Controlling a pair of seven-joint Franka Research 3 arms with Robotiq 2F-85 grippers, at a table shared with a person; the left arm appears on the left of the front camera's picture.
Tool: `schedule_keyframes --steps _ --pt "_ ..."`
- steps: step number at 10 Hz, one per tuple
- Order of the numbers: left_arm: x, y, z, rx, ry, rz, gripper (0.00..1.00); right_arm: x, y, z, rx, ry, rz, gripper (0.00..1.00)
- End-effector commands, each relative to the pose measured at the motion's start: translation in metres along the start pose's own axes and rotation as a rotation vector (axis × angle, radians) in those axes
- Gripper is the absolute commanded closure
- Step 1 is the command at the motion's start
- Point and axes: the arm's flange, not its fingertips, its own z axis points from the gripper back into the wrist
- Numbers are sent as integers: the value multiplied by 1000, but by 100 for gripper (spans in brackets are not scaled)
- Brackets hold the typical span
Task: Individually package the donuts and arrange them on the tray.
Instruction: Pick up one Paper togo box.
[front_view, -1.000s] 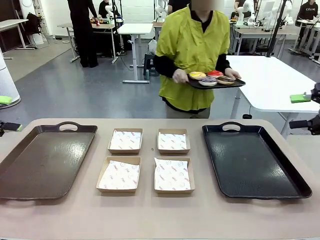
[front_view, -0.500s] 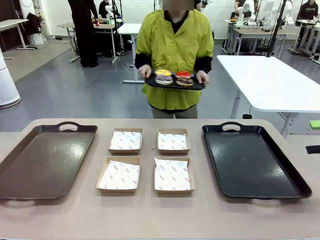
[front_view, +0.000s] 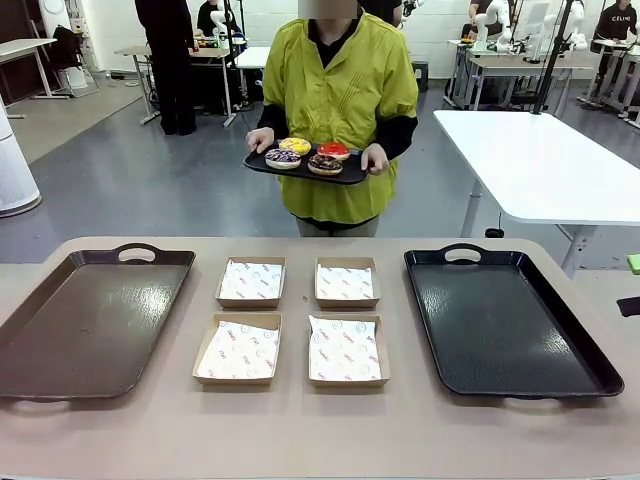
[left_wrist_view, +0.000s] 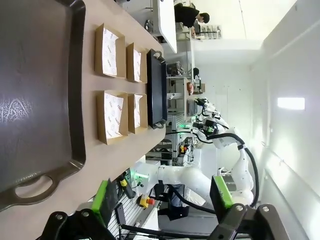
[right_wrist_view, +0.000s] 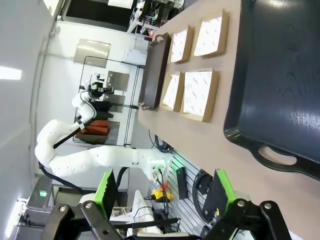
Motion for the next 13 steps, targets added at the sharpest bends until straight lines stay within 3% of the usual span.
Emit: schedule_keyframes --steps 1,13 --pt "-2 4 3 -37 -2 16 0 1 -3 1 7 -10 -26 0" --pt "-2 4 3 -37 -2 16 0 1 -3 1 7 -10 -26 0"
